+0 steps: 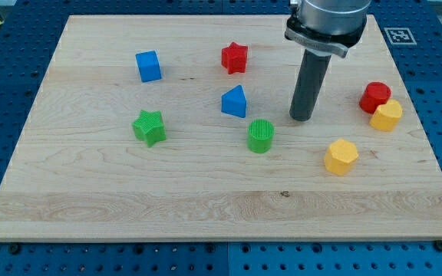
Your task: Slide the yellow hexagon to the bottom of the yellow heart
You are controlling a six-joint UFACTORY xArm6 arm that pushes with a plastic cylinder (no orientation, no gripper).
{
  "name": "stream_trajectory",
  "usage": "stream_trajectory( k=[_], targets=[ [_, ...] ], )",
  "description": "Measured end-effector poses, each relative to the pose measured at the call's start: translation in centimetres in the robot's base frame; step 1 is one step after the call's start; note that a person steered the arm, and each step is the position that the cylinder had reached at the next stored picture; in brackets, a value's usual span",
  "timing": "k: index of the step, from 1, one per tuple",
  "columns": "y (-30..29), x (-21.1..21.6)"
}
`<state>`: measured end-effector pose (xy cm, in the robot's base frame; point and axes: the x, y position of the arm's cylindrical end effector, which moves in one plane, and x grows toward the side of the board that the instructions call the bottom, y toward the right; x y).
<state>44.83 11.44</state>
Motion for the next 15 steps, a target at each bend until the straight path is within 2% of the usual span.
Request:
stream_trajectory(
  k=[4,8,13,14,15],
  targets=[
    [-1.5,8.5],
    [5.5,8.5],
    [6.9,8.1],
    [6.1,6.9],
    [7.8,5.9]
  ],
)
